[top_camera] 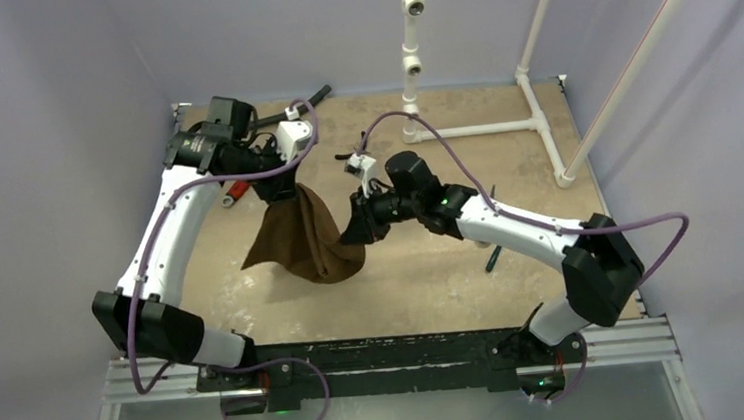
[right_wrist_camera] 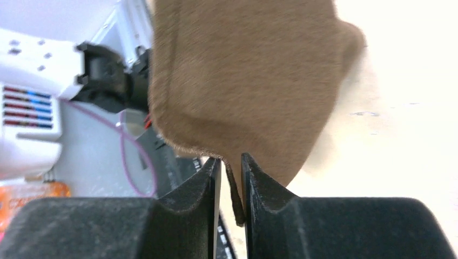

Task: Fold the napkin into a case and place the utensils inside
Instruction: Turn over the upper triangle folded napkin at the center of the board.

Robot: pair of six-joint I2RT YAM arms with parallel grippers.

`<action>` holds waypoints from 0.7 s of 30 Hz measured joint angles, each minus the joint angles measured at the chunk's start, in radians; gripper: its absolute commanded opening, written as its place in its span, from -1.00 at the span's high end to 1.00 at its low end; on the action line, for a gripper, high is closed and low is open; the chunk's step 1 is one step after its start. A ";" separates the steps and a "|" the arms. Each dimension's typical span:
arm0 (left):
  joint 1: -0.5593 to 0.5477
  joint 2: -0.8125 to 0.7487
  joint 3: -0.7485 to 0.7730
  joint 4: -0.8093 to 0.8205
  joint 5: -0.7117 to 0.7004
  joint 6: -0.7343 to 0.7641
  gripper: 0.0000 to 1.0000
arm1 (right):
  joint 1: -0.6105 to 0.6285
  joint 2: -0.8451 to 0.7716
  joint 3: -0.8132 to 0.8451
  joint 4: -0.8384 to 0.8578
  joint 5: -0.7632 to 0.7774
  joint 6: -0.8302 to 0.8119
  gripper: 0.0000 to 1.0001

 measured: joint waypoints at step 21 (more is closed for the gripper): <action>-0.128 0.853 0.365 0.421 -0.240 -0.396 1.00 | -0.200 0.229 0.040 0.035 0.655 0.051 -0.67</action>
